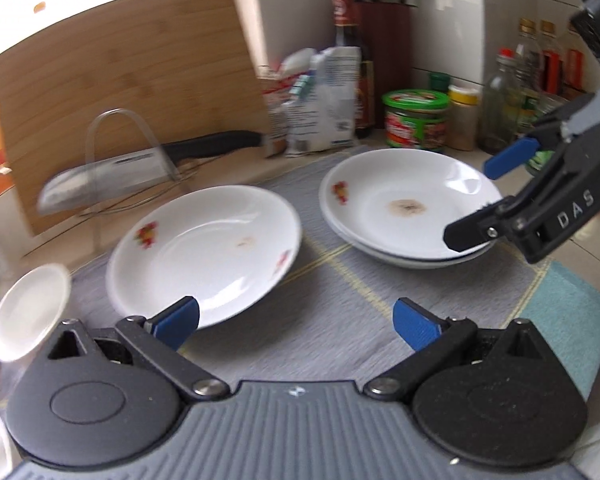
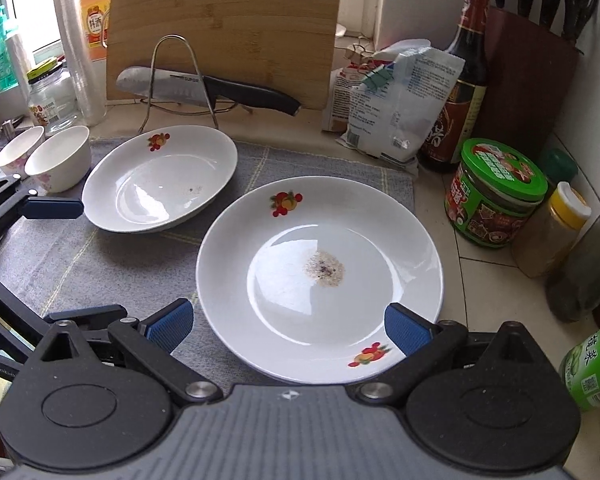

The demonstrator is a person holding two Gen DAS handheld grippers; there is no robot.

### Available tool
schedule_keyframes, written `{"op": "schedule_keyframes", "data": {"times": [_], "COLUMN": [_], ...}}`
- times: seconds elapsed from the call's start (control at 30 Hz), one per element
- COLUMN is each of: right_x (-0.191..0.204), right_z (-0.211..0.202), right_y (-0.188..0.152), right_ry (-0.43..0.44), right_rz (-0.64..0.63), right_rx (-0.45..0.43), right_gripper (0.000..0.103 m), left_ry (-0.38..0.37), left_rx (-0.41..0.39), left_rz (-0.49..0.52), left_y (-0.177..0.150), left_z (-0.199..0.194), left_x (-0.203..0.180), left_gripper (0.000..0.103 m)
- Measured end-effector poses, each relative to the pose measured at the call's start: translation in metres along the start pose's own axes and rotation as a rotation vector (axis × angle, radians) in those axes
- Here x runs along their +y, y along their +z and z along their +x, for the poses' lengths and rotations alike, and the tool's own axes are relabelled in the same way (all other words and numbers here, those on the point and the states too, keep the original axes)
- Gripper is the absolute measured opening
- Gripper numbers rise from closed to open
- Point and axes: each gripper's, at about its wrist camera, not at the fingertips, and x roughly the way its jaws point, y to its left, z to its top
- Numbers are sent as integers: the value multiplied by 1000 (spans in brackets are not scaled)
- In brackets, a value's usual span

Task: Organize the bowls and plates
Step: 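Open the right gripper to release the stained plate on the stack, then move the left gripper to the rim of the white flowered plate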

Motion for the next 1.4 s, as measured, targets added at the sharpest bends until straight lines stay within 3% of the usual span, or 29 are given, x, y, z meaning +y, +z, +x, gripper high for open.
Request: {"op": "schedule_keyframes", "data": {"times": [0.3, 0.63, 1.1, 1.4], "right_x": [68, 126, 128, 129], "right_z": [-1, 13, 82, 89], "right_y": [2, 8, 20, 19], "right_ry": [47, 82, 147, 152], "right_rz": [50, -19, -124, -175], "right_rx": [-11, 29, 67, 24], "right_gripper": [103, 103, 103, 103], "left_ry": [44, 46, 152, 69], "left_rx": [-5, 0, 78, 100], "left_rz": [-93, -151, -203, -181], "left_y": [-45, -71, -49, -4], "left_z": [-44, -63, -50, -37], "left_x": [49, 79, 95, 108], "left_gripper": [102, 102, 102, 102]}}
